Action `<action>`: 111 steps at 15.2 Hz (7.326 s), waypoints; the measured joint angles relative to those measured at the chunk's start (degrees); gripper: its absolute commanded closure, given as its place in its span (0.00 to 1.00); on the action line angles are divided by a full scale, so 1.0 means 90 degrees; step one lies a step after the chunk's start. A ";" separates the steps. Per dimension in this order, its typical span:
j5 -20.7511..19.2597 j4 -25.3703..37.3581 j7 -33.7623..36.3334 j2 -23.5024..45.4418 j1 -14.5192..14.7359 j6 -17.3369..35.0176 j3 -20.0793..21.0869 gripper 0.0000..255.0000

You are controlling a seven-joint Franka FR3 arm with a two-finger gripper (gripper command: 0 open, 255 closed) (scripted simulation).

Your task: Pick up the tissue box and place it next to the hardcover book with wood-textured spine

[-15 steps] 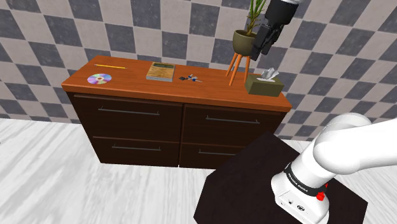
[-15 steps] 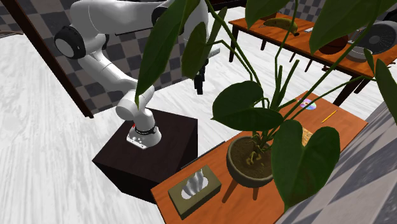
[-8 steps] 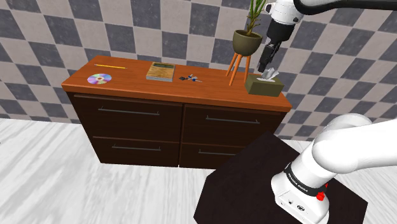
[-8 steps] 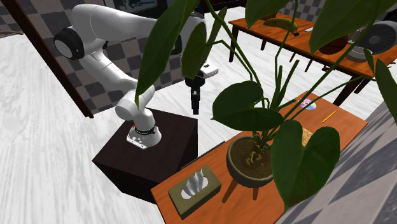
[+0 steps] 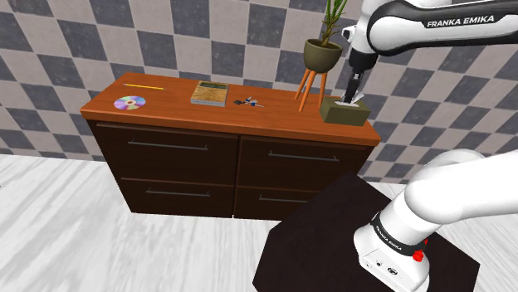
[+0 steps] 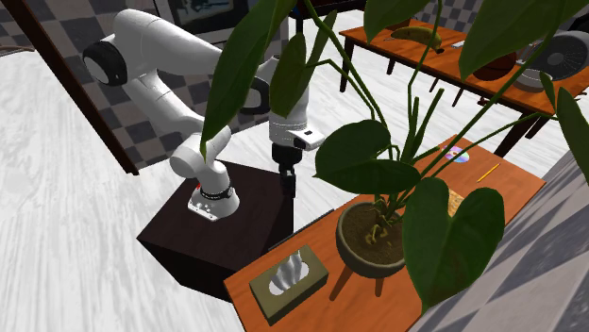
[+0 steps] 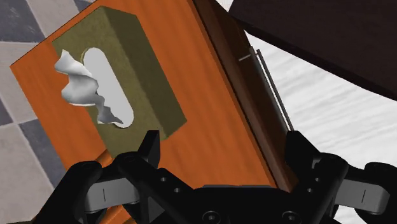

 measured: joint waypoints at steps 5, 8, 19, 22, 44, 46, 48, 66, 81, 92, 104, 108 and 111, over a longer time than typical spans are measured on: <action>-0.1001 -0.0131 -0.0596 0.0462 -0.0356 0.0824 -0.0386 0.00; -0.1602 -0.0091 -0.0847 0.0865 -0.0567 0.1363 -0.0590 0.00; -0.2899 0.0150 -0.1095 0.2039 -0.1069 0.2774 -0.1118 0.00; -0.2995 0.0140 -0.1023 0.2207 -0.1113 0.2966 -0.1175 0.00; -0.2772 0.0349 -0.1343 0.2011 -0.1053 0.2621 -0.1173 1.00; -0.2683 0.0452 -0.1450 0.1947 -0.1022 0.2470 -0.1156 1.00; -0.2590 0.0567 -0.1565 0.1879 -0.0991 0.2305 -0.1138 1.00; -0.2002 0.1703 -0.2417 0.1509 -0.0806 0.0973 -0.0990 1.00; -0.1657 0.2994 -0.3023 0.1604 -0.0700 -0.0087 -0.0864 1.00; -0.1470 0.3980 -0.2094 0.3136 -0.0359 -0.0036 -0.0348 1.00; -0.1370 0.6224 -0.1235 0.5470 0.0076 -0.0359 0.0125 1.00; -0.1354 0.7301 -0.1050 0.6406 0.0267 -0.0640 0.0235 1.00; -0.1306 0.8353 -0.0992 0.7286 0.0419 -0.0948 0.0298 1.00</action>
